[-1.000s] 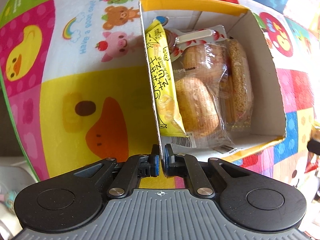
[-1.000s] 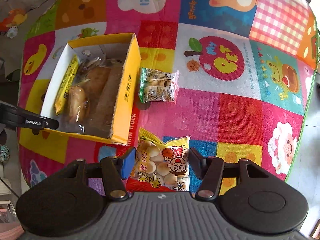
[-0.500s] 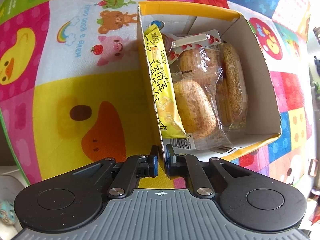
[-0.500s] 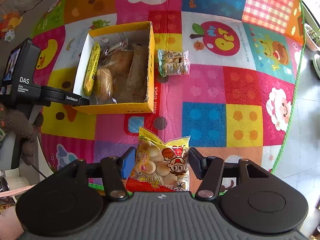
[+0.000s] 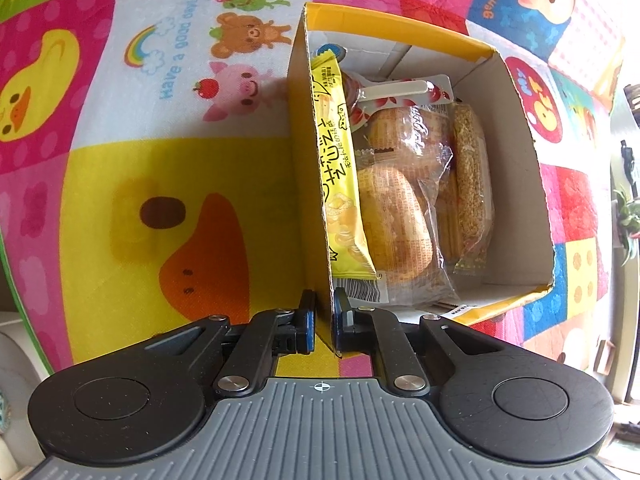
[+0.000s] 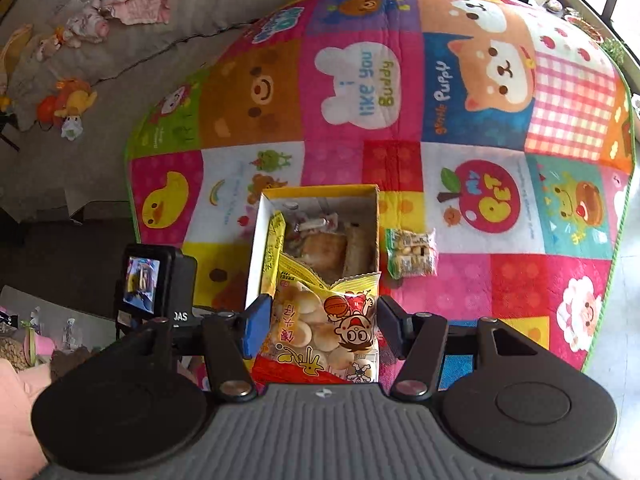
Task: Organize objects
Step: 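Carry the red snack bag over the yellow box with the right gripper, then drop the red snack bag into the box by opening the right gripper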
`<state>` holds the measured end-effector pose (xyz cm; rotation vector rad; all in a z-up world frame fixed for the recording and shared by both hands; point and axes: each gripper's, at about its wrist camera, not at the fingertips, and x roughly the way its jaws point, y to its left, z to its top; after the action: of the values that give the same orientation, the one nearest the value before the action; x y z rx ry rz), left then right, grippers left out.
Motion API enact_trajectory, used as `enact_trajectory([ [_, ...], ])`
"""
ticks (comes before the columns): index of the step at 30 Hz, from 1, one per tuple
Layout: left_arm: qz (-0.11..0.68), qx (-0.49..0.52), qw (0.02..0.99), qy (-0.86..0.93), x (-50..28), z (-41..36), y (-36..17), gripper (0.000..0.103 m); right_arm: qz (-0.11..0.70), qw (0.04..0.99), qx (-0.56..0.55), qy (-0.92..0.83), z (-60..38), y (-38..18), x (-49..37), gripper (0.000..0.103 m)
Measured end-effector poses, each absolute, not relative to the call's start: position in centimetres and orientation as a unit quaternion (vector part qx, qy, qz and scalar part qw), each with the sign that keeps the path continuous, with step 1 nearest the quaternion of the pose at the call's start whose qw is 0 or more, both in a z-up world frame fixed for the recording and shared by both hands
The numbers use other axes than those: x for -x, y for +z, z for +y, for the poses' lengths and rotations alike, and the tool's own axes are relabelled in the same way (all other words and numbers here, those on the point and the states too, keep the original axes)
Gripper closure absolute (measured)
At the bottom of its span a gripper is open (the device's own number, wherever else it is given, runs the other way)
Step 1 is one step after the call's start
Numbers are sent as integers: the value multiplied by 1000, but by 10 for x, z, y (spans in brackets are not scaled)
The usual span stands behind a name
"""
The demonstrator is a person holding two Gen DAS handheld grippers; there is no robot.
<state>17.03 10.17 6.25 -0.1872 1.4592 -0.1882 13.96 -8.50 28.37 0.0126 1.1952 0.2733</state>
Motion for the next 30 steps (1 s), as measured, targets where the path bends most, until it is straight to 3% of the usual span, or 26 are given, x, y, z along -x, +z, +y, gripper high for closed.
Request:
enact_trajectory([
  [10, 666, 99, 734, -84, -170, 109, 59, 91, 560, 814, 17, 155, -46, 274, -177, 45],
  [13, 669, 99, 732, -82, -171, 108, 59, 91, 557, 815, -10, 160, -53, 272, -185, 33],
  [17, 671, 100, 730, -81, -172, 108, 58, 91, 560, 816, -26, 141, -77, 263, -194, 33],
  [20, 676, 96, 727, -80, -173, 108, 57, 91, 571, 811, -42, 117, -107, 245, -197, 28],
  [30, 703, 56, 707, -54, -181, 91, 55, 94, 645, 763, -23, 28, -216, 144, -193, 27],
])
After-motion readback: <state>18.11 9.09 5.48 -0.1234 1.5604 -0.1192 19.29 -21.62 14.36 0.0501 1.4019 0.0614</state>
